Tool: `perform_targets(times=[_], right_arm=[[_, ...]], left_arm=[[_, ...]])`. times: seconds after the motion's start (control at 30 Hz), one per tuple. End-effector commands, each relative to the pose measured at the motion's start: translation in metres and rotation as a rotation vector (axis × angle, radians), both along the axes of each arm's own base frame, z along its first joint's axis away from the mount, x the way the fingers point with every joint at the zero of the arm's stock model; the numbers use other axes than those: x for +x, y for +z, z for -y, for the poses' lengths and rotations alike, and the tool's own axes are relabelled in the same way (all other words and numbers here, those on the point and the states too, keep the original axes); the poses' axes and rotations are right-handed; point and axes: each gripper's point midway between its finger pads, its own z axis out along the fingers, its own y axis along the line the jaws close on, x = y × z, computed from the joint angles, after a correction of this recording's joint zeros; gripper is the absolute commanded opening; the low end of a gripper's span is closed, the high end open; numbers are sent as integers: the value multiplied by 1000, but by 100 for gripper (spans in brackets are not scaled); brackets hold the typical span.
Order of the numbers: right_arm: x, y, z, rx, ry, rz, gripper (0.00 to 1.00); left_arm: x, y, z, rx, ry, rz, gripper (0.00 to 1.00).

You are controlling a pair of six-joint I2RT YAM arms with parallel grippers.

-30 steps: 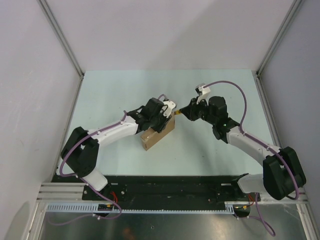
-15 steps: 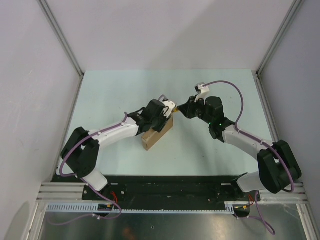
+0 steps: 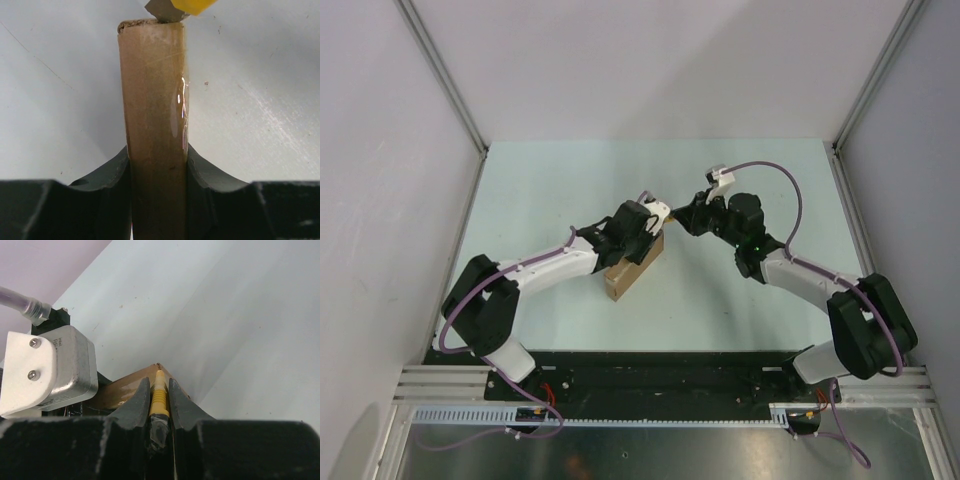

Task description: Unpack the express box

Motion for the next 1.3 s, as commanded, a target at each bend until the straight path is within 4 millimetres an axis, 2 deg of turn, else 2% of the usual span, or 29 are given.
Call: perform_targets(times=[0.0, 0.33, 0.47, 0.6, 0.77, 0.9, 0.97, 1.0, 1.17, 1.27], right_arm=[[-18, 12, -33, 40, 162, 64, 0], [-8, 28, -29, 65, 120, 114, 0], [-7, 45, -23, 94, 105, 130, 0], [-3, 71, -6, 135, 47, 157, 0], [11, 87, 28, 151, -117, 157, 0], [9, 106, 42, 187, -174, 178, 0], [9, 108, 48, 186, -205, 169, 0], [11, 106, 52, 181, -232, 153, 0], [29, 53, 85, 179, -410, -91, 0], [27, 32, 97, 151, -459, -182, 0]], left_arm=[[-53, -63, -25, 198, -108, -194, 11], [-53, -64, -27, 202, -105, -195, 11], [-52, -70, -31, 227, -87, -197, 10], [-51, -75, -34, 243, -64, -205, 10], [-48, -71, -33, 241, -56, -189, 10], [-44, -67, -32, 233, -48, -177, 12], [-41, -64, -31, 230, -44, -167, 13], [-38, -60, -28, 222, -41, -156, 15], [-27, -42, -18, 179, -28, -119, 21], [-21, -38, -10, 140, -29, -133, 21]])
